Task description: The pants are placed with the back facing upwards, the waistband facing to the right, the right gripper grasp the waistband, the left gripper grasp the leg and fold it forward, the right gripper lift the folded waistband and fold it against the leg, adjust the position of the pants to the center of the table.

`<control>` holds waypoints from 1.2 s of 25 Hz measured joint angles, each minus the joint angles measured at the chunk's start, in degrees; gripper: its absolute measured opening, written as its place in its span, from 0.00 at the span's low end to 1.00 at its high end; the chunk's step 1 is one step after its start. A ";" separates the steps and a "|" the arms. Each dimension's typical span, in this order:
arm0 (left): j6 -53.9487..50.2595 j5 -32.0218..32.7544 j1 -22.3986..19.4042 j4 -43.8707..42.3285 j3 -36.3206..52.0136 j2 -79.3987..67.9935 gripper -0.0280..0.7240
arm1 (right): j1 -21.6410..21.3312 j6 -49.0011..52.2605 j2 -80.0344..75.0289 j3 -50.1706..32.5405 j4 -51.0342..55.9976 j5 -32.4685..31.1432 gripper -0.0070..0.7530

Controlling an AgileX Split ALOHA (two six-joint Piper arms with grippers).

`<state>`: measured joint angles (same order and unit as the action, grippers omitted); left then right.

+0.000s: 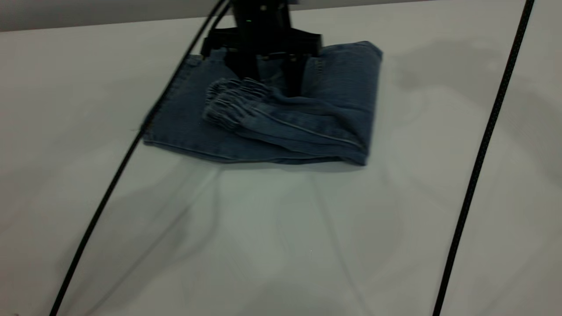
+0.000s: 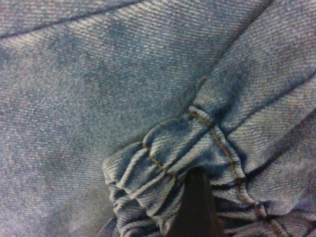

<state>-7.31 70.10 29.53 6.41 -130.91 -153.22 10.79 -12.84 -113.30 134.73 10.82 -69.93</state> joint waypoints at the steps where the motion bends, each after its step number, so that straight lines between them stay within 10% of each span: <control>1: -1.21 -0.07 0.37 -0.16 -0.01 0.00 0.73 | 0.00 0.16 0.00 0.00 0.04 0.00 0.79; 30: 8.90 0.13 0.28 -11.87 -16.04 18.51 0.72 | 0.00 2.64 13.57 -0.05 4.56 -0.05 0.79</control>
<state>1.58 70.23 29.81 -5.46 -146.95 -134.71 10.79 -10.20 -99.73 134.67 15.38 -69.98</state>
